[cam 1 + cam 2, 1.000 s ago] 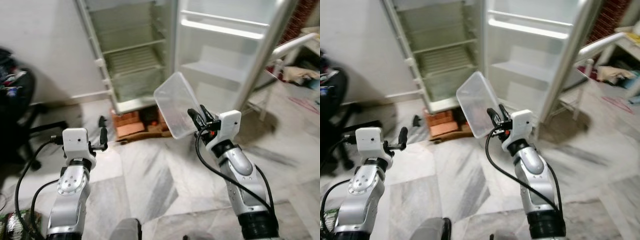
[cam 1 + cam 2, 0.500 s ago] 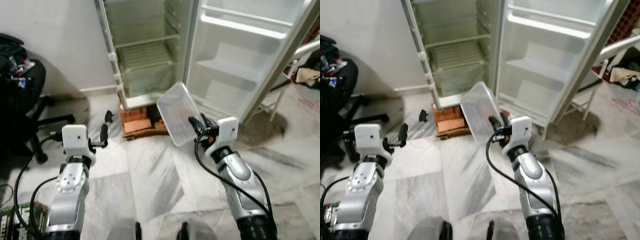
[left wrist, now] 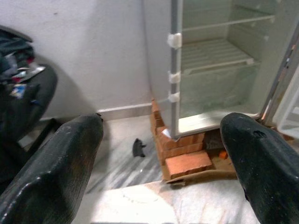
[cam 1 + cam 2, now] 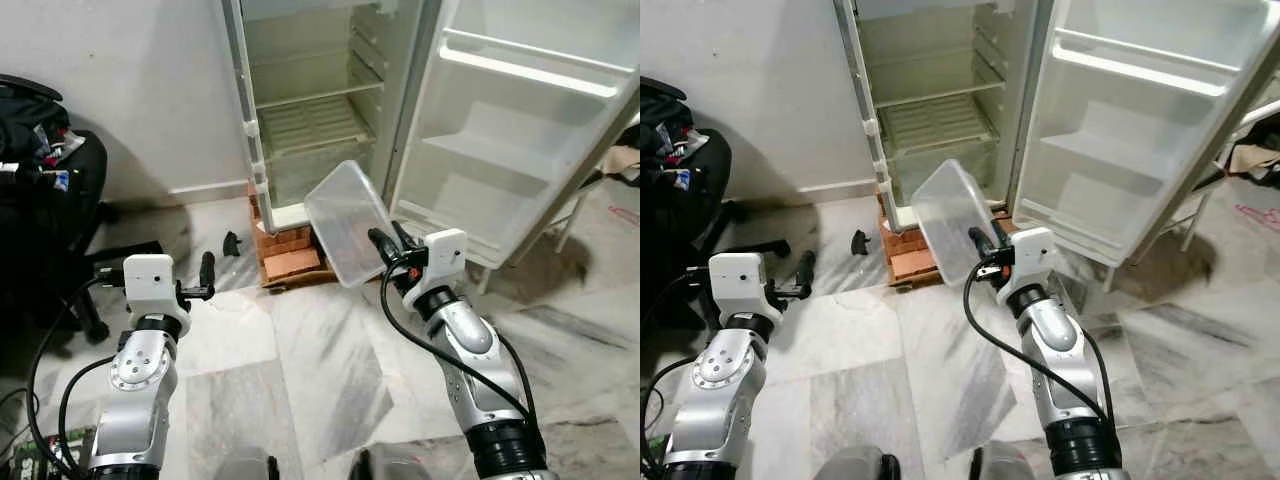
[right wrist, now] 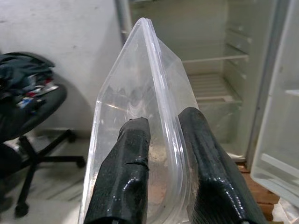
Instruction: Restocking fridge
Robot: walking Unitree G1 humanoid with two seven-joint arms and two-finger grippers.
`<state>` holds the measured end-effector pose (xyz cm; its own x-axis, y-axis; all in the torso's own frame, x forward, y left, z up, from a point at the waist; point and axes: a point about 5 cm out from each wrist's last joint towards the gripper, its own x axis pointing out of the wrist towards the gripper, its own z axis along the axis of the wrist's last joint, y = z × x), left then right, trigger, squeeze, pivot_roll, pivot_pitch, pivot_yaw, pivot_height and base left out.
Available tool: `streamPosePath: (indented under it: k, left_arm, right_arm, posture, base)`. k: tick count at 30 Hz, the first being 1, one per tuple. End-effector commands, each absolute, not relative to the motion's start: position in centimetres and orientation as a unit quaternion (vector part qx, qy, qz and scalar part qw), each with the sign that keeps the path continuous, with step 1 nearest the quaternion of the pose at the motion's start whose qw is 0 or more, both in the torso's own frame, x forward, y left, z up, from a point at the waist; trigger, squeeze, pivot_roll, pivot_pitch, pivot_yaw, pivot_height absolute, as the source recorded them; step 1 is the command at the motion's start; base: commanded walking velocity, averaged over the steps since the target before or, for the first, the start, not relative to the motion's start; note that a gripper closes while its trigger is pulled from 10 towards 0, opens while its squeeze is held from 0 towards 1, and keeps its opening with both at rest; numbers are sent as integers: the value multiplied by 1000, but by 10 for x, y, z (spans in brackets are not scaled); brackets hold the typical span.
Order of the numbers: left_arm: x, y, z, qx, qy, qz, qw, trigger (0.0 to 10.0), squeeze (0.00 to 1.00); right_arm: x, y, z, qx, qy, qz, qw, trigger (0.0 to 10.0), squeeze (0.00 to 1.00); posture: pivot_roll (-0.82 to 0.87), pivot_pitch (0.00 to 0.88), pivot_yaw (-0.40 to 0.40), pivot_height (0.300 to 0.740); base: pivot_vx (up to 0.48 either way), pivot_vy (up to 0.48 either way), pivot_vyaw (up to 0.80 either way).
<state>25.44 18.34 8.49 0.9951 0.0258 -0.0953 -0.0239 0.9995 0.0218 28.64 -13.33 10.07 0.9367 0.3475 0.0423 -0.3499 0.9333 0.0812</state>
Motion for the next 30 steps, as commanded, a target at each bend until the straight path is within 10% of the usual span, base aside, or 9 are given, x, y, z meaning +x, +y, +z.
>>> streamPosePath:
  k: [1,30]
  left_arm:
    - [256,177,86,4,44,-3,999,10000,0]
    - [259,174,71,-6,88,17,996,10000,0]
  right_arm:
    - [289,-143,100,39,-14,157,987,10000,0]
    - [293,-140,103,14,-30,151,988,10000,0]
  posture:
    - [83,85,3,740]
    - [67,82,-6,740]
  base:
    - [469,0,0]
    - [472,0,0]
